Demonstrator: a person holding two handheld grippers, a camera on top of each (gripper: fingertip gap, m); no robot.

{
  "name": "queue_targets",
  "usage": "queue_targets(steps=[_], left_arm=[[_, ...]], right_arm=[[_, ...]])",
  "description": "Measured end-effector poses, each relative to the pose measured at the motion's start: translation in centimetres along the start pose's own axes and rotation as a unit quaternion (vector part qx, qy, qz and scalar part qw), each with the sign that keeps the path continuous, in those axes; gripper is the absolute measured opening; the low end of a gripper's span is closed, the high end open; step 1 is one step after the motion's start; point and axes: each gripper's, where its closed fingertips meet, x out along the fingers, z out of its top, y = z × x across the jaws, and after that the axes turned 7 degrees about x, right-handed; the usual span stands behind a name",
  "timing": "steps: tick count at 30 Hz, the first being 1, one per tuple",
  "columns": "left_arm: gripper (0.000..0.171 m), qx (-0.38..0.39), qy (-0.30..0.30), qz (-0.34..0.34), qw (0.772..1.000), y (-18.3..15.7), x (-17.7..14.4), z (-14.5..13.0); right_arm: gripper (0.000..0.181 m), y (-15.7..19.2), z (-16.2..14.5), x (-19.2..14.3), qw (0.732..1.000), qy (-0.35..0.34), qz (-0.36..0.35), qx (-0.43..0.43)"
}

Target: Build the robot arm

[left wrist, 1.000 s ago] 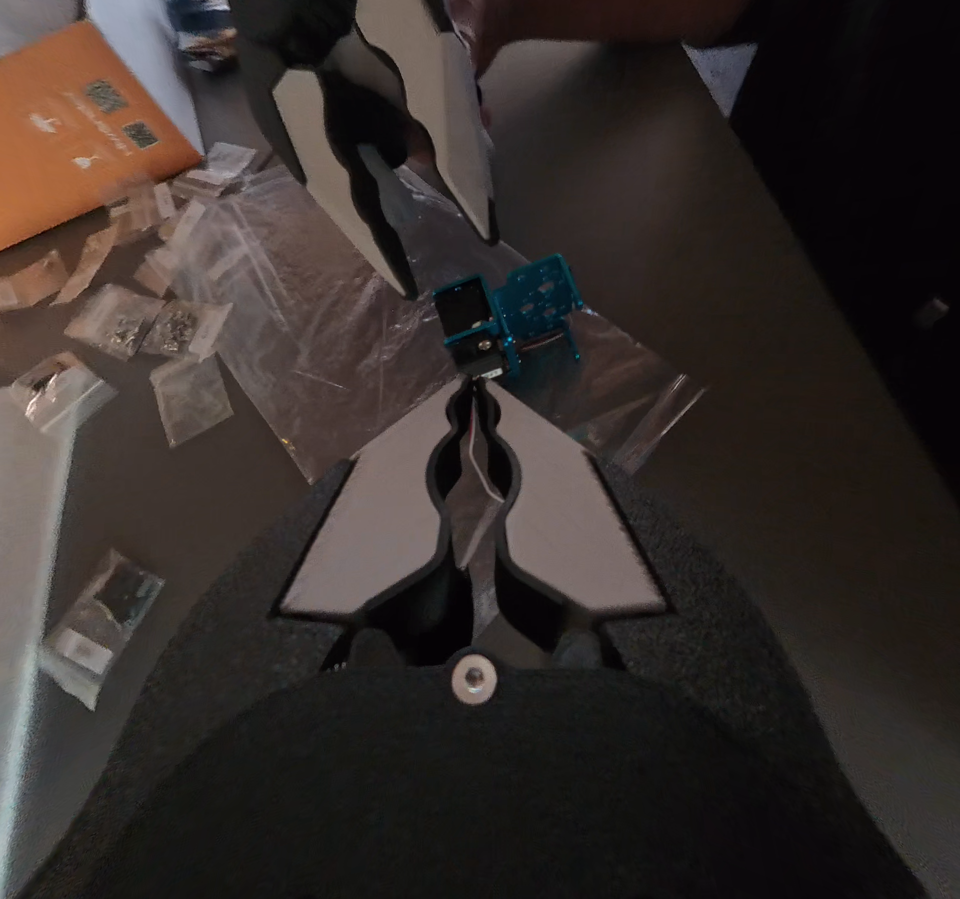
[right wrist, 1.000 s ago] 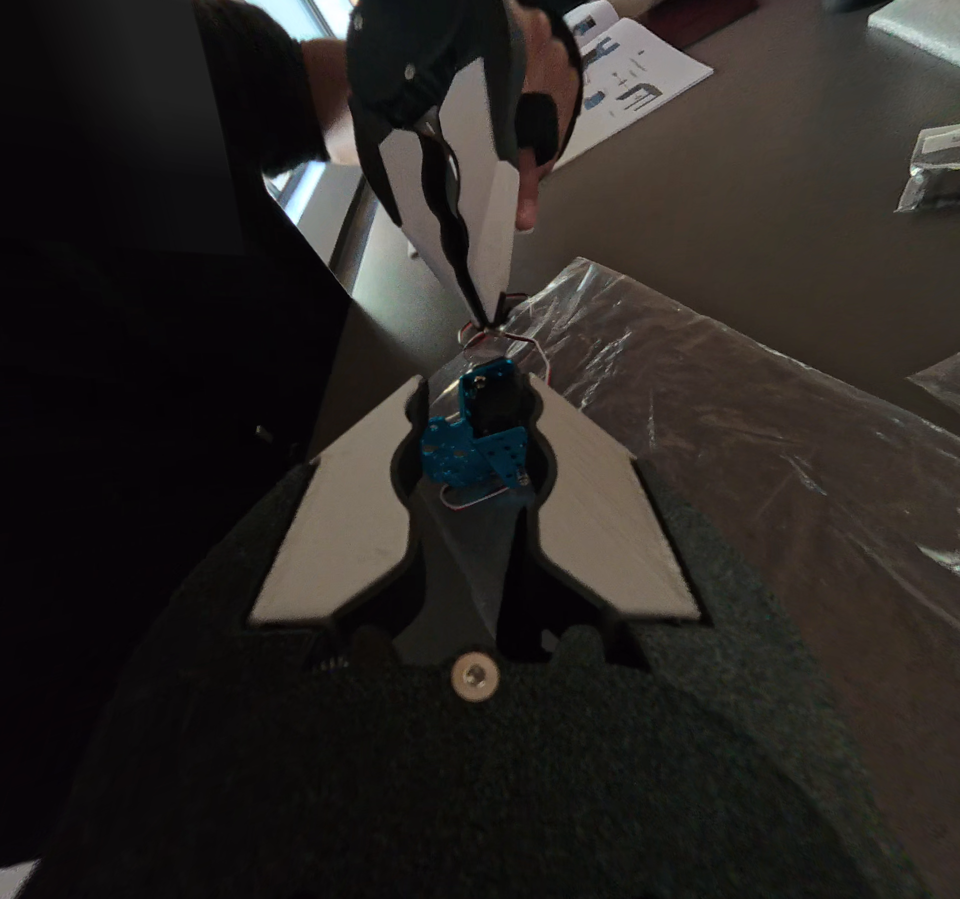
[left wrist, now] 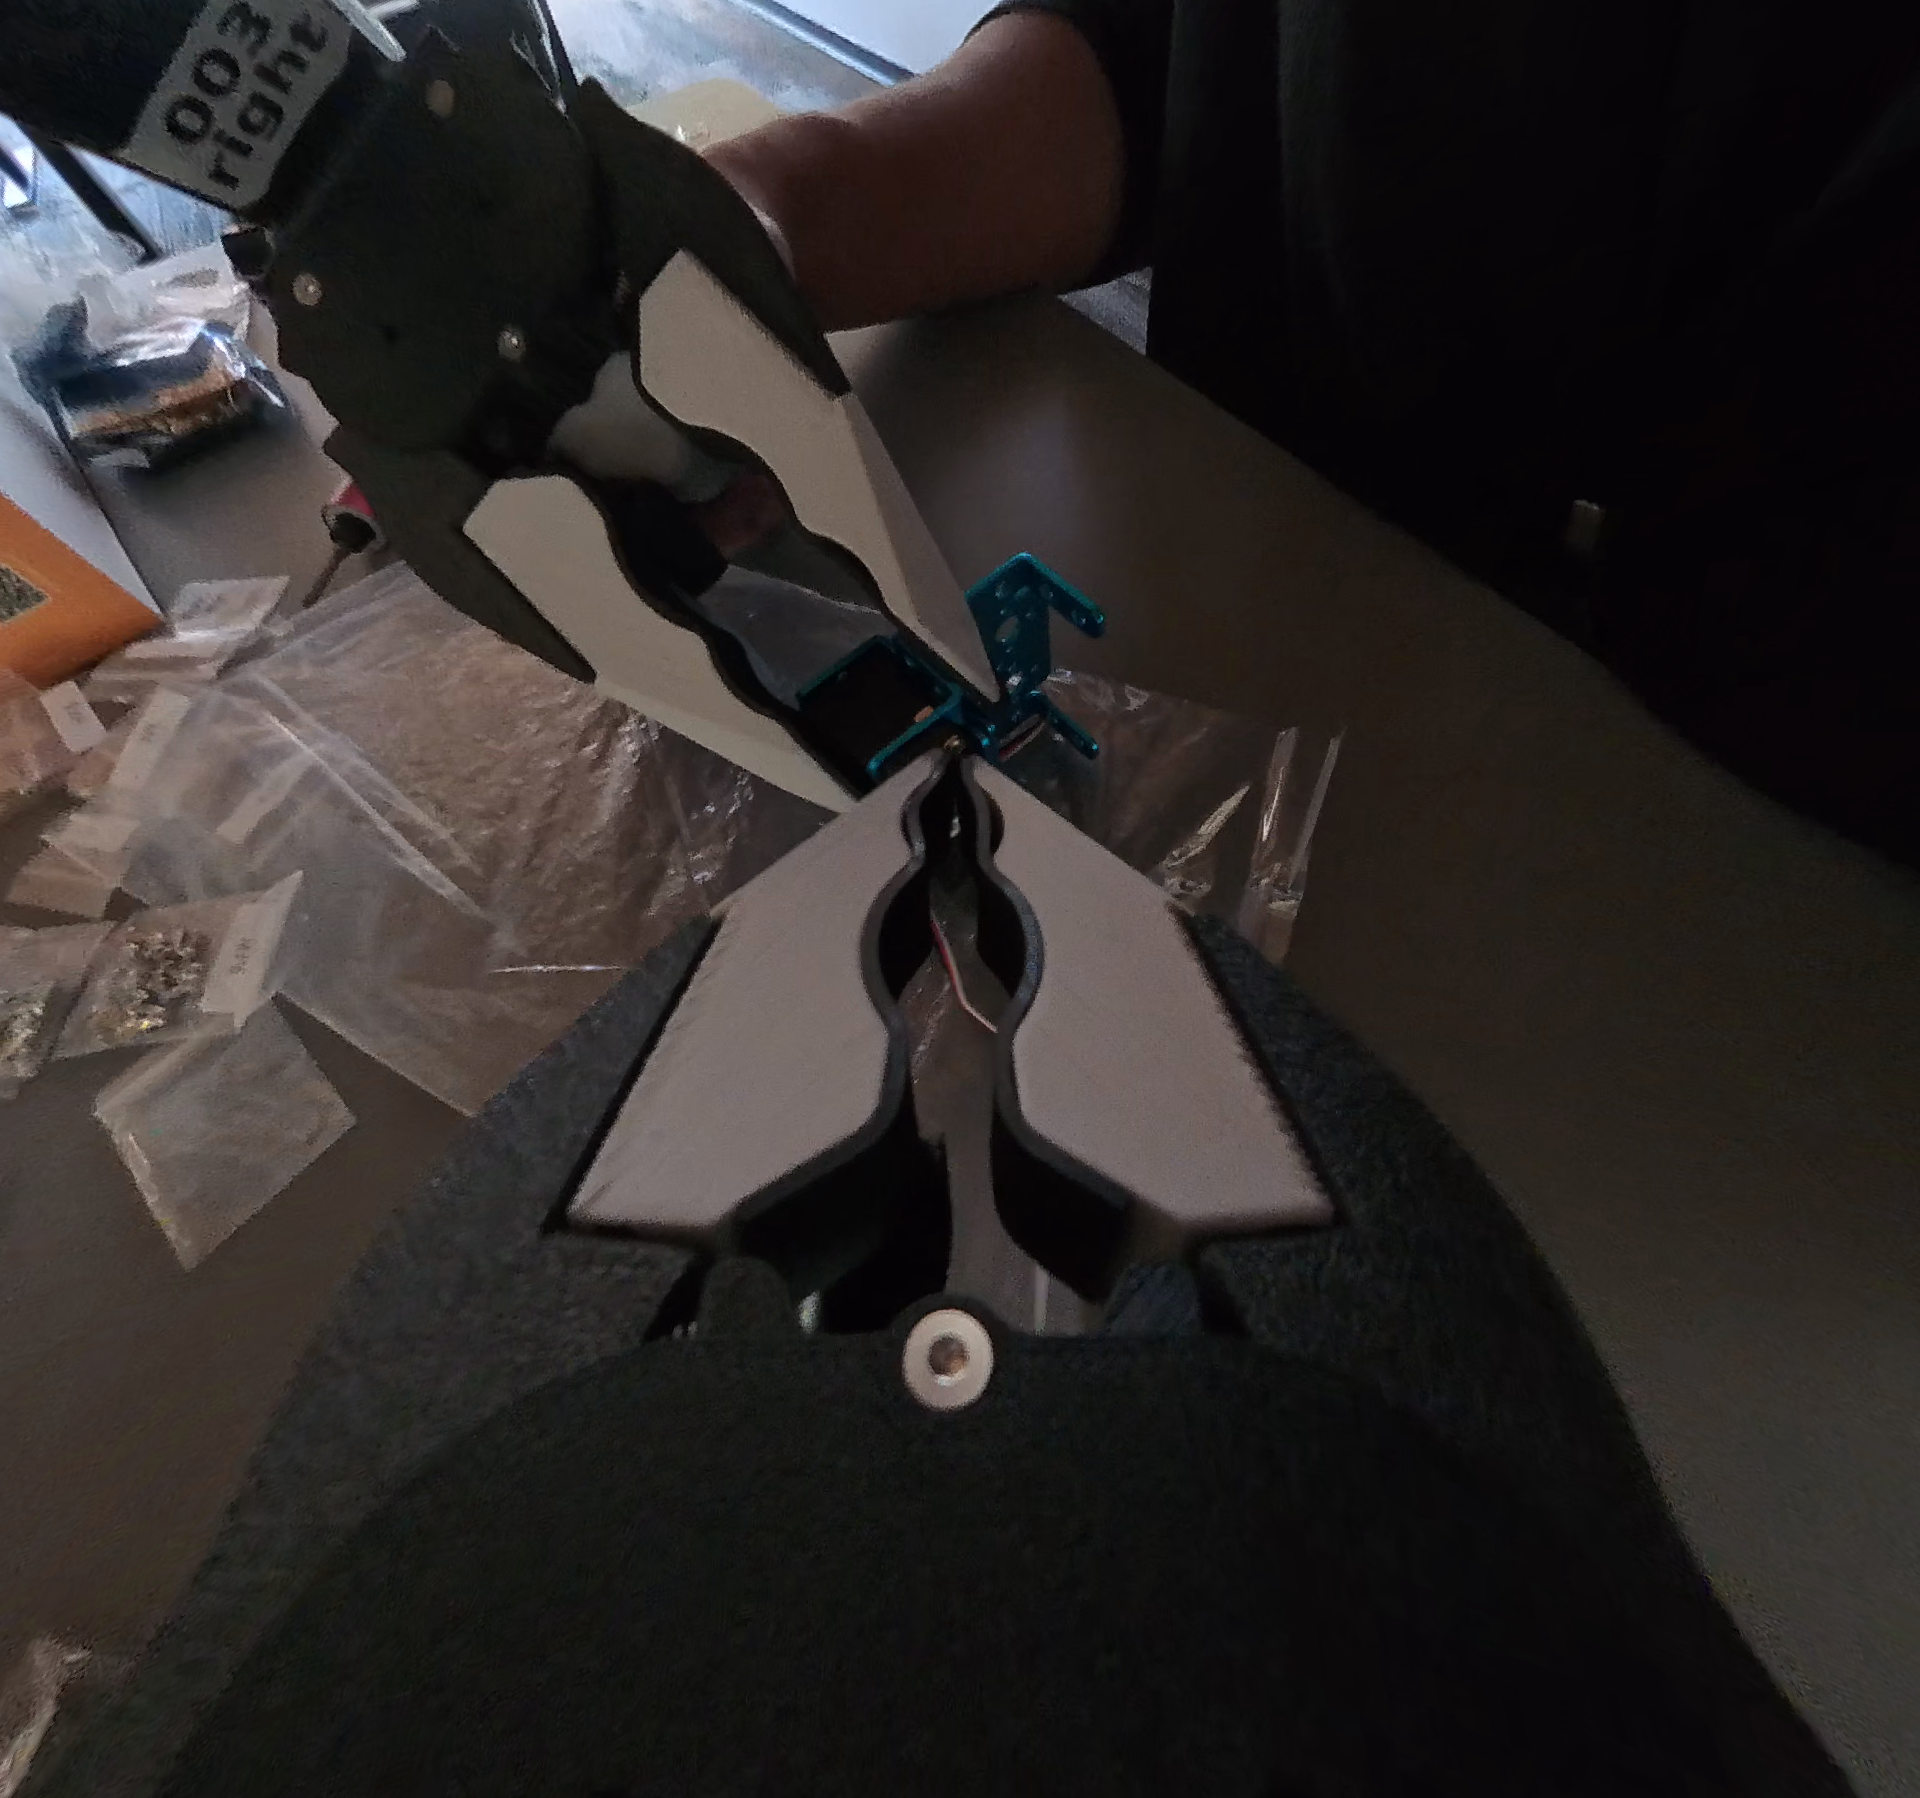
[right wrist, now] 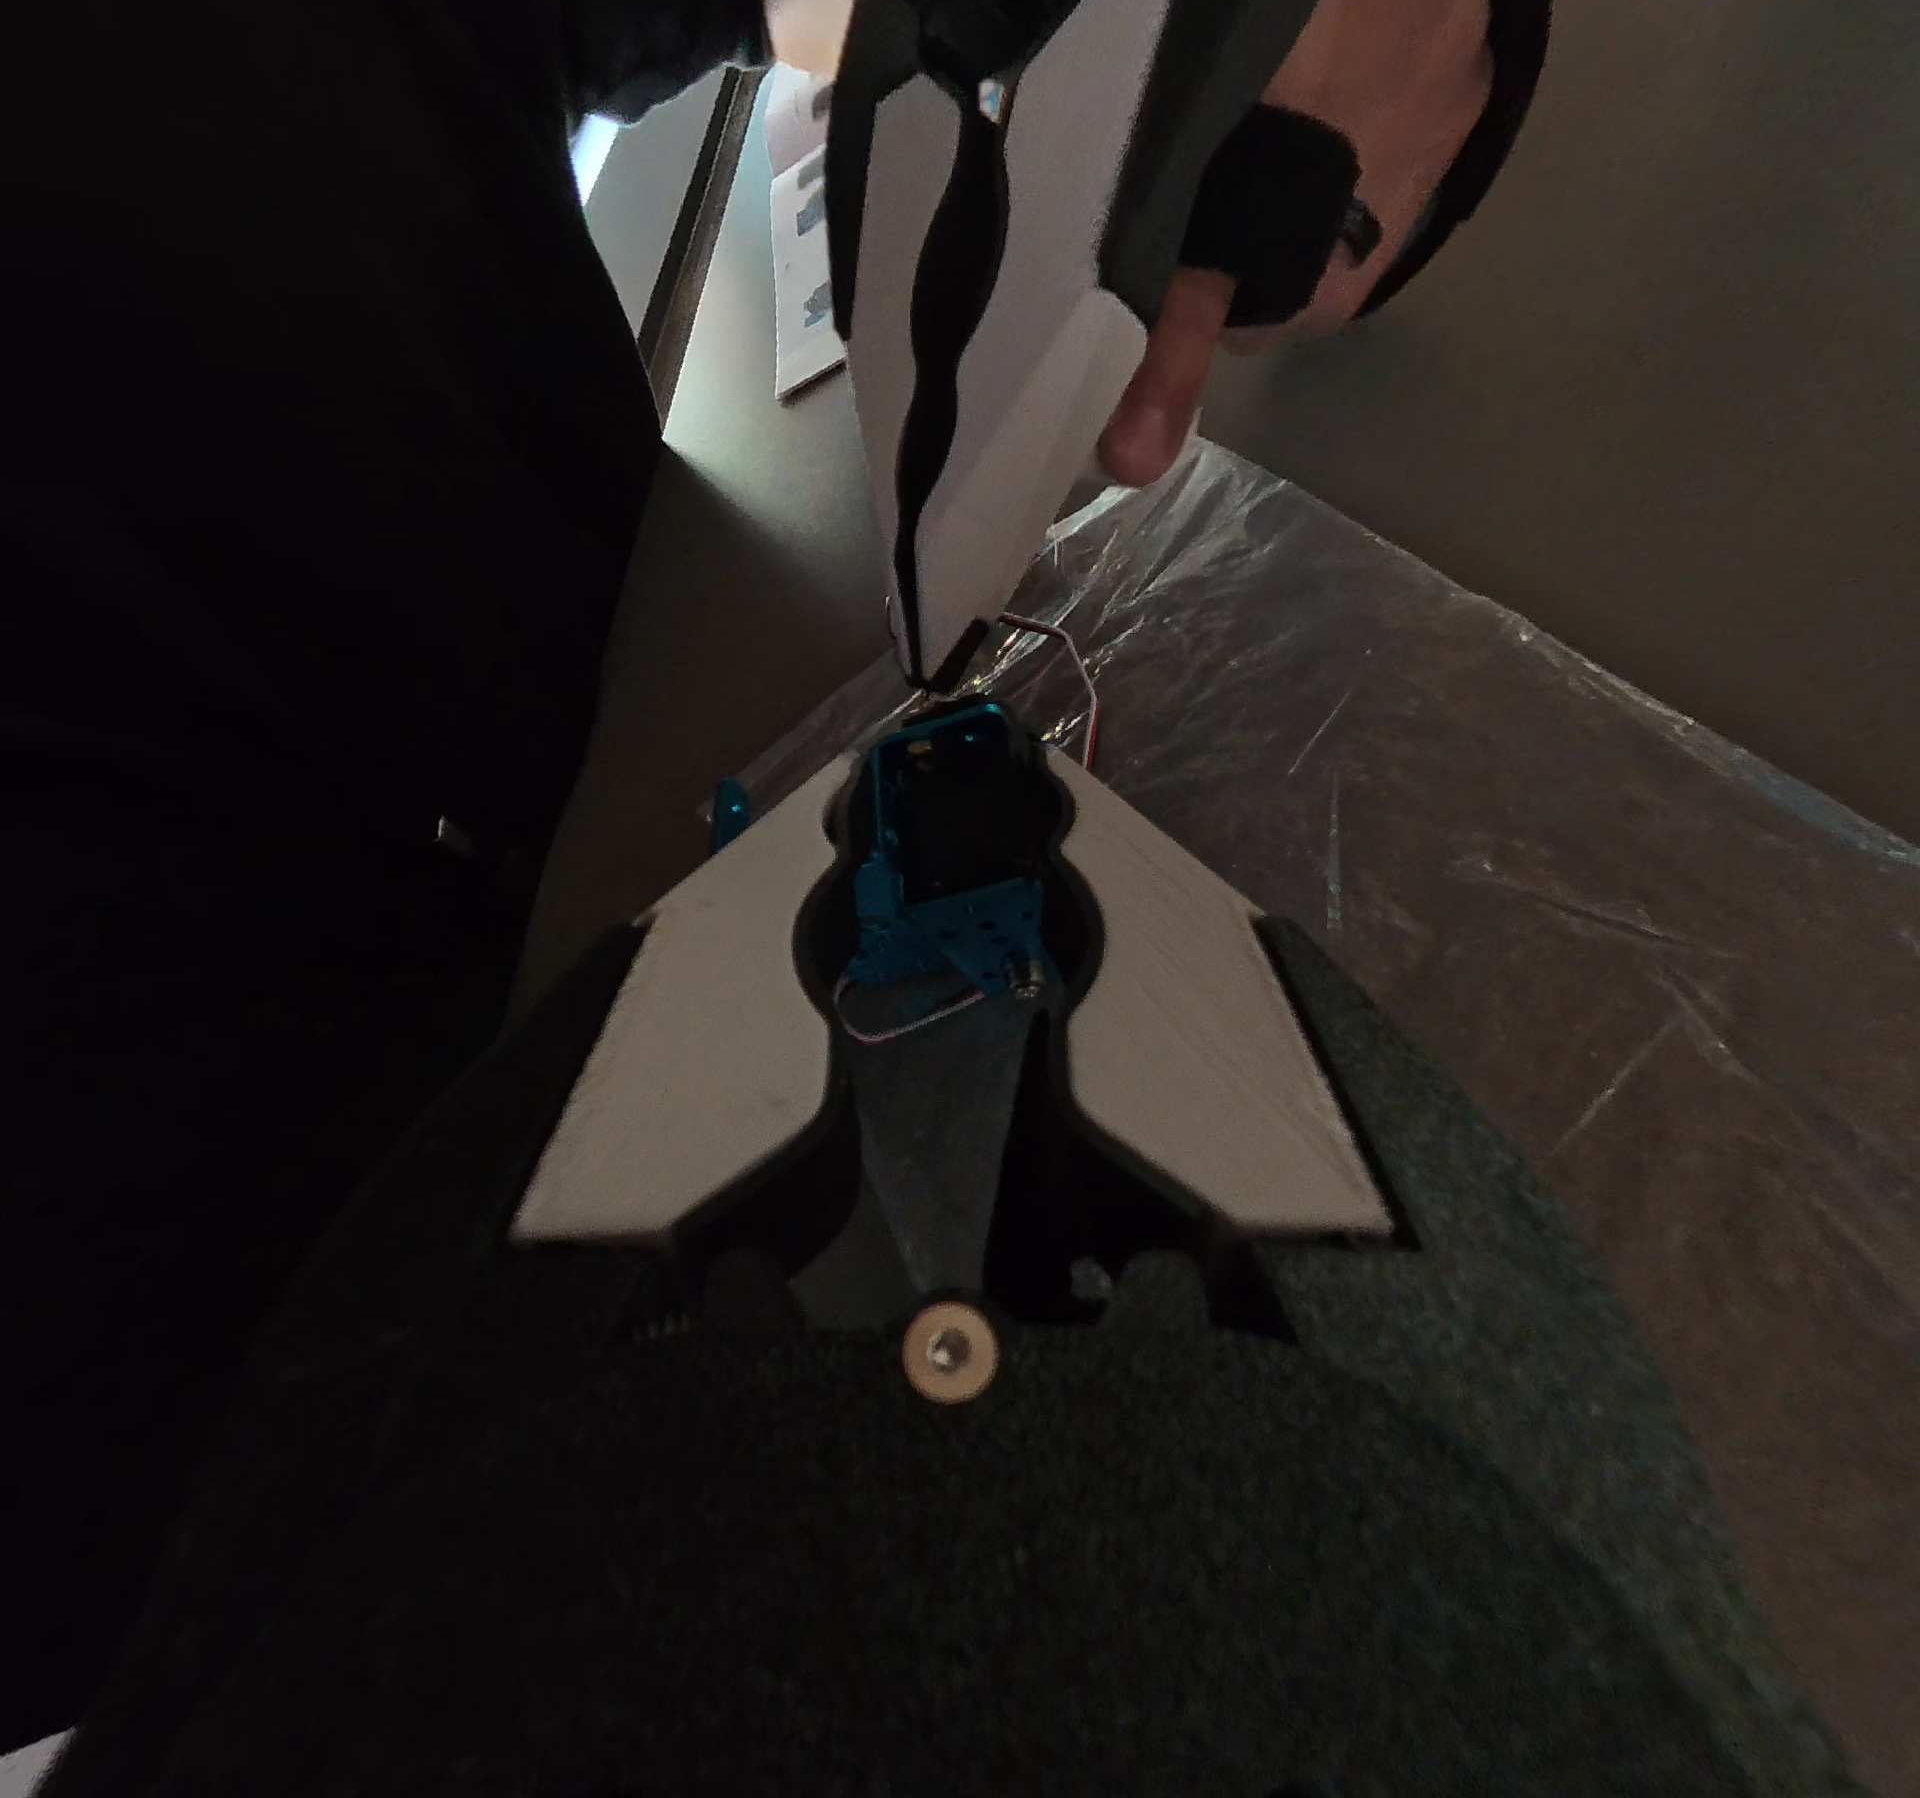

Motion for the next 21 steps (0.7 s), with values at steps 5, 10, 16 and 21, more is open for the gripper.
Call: queue_targets(steps=[5, 10, 16, 21], left_arm=[[0.0, -0.013, -0.005, 0.003, 1.0, 0.1, -0.1, -0.3], [0.0, -0.042, 0.05, 0.037, 0.997, 0.5, -0.4, -2.2], [0.017, -0.106, 0.158, 0.095, 0.977, 0.5, -1.6, -5.4], [0.021, -0.15, 0.18, 0.124, 0.964, 1.3, -2.0, -7.2]], right_arm=[[0.028, -0.1, 0.0, -0.1, 1.0, 0.0, 0.004, 0.009], [0.028, -0.2, 0.0, -0.2, 1.0, -0.001, 0.006, 0.013], [0.028, -0.3, -0.1, -0.6, 1.0, -0.002, 0.003, 0.02], [0.027, -0.6, -0.1, -1.0, 1.0, -0.001, -0.015, 0.013]])
